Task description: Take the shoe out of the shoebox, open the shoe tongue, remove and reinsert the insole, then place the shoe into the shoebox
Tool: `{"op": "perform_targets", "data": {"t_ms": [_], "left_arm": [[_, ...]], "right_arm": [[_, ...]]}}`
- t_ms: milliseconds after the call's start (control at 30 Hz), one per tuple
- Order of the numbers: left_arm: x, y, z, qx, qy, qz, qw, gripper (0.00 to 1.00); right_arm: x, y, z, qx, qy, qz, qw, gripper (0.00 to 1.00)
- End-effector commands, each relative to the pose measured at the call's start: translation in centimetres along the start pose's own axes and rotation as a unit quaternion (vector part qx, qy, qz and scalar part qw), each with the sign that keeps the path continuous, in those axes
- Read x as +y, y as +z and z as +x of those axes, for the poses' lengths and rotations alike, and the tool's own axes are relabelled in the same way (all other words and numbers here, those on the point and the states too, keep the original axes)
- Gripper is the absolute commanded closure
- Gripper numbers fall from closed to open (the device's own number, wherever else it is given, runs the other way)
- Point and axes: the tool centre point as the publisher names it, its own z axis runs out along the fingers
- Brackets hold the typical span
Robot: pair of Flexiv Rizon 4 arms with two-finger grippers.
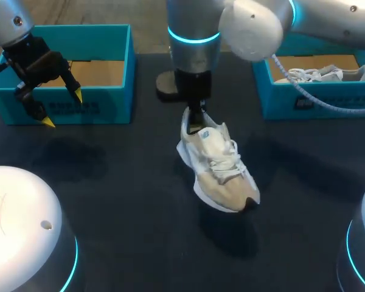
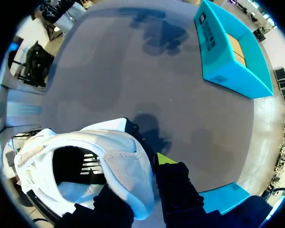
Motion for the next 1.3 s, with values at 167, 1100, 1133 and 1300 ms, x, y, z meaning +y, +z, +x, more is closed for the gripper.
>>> {"op": "perform_targets", "data": {"t_ms": [167, 1100, 1133, 1300], "left_arm": [[0.0, 0.0, 0.0, 0.001, 0.000, -0.002, 1.000, 0.00], [5.1, -4.9, -1.4, -0.041, -0.198, -0.027, 0.979, 0.00], [5.5, -5.4, -1.5, -0.051, -0.222, -0.036, 0.973, 0.00], [6.5, -6.7, -1.5, -0.062, -0.318, -0.084, 0.942, 0.00]], "right_arm": [[-0.5, -0.2, 0.4, -0.003, 0.000, -0.005, 1.000, 1.00], [-8.3, -6.1, -6.3, -0.013, 0.031, 0.049, 0.998, 1.00], [-8.7, -6.3, -6.7, -0.014, 0.034, 0.050, 0.998, 1.00], [-10.7, -7.2, -8.4, -0.018, 0.037, 0.050, 0.998, 1.00]]}}
